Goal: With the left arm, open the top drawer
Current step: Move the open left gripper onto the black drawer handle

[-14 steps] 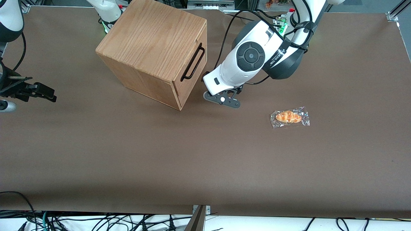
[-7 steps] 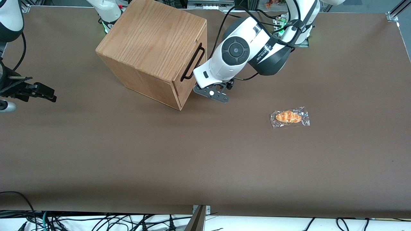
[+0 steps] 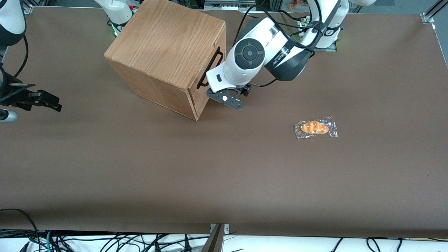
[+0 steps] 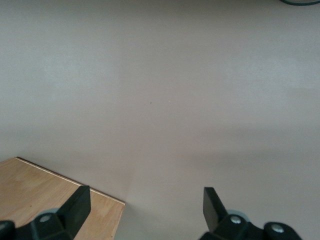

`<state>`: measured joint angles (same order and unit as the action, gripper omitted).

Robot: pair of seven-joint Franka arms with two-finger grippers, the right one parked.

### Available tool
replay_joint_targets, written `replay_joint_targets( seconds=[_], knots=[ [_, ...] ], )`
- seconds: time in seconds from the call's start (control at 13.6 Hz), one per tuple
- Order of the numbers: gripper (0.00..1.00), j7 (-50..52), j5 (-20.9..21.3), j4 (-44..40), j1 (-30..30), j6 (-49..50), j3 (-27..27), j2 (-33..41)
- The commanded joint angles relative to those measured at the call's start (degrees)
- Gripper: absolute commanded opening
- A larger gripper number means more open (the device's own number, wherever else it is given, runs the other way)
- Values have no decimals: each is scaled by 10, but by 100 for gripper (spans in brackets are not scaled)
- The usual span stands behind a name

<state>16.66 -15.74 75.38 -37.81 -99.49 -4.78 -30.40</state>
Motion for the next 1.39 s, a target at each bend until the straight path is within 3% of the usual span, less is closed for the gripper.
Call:
replay_joint_targets(
  seconds=[0.0,0.22,1.32],
  knots=[
    [100,-22,-17,13,-3,-5,-7,4],
    [100,-22,-51,18,-2,-4,-7,2],
    [100,-33,-73,39,-13,-32,-8,-2]
  ],
)
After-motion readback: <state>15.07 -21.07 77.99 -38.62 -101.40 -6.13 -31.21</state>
